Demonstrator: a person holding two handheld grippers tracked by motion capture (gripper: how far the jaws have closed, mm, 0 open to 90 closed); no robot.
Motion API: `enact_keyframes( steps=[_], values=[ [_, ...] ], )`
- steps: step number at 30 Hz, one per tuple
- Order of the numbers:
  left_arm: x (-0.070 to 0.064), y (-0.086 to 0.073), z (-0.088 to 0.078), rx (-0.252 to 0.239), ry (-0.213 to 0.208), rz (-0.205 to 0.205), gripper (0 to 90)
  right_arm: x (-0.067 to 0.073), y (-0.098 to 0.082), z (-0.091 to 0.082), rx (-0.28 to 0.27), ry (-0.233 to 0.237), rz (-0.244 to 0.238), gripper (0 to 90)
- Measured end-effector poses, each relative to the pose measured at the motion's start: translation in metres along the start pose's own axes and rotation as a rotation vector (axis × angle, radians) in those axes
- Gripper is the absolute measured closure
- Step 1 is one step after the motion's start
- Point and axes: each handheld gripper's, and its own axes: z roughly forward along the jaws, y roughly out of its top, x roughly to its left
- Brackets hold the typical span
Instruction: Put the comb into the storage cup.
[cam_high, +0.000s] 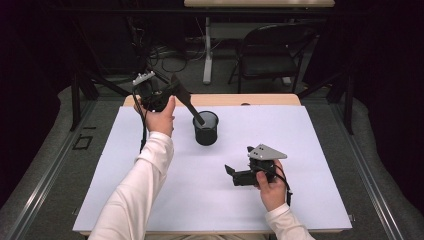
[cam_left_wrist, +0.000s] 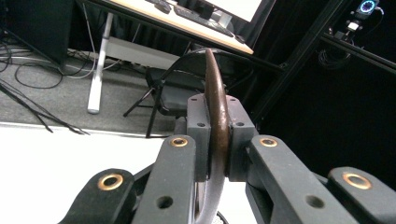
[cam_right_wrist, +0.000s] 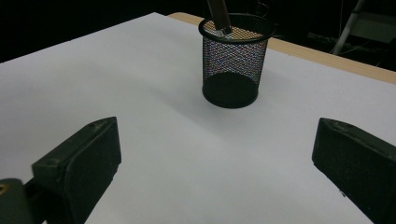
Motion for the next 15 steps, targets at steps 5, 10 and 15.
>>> enact_keyframes(
  steps=[5,10,15],
  values=[
    [0.002,-0.005,0.006,0.013,0.006,-0.008,83.8,0.001,0.0,0.0,0.001,0.002,-0.001,1.4],
    [0.002,-0.009,0.009,0.02,0.007,-0.014,83.8,0.001,0.0,0.0,0.002,0.004,0.0,1.5],
    [0.002,-0.013,0.014,0.029,0.006,-0.018,83.7,0.001,0.0,0.001,0.002,0.006,-0.002,1.7]
  ],
)
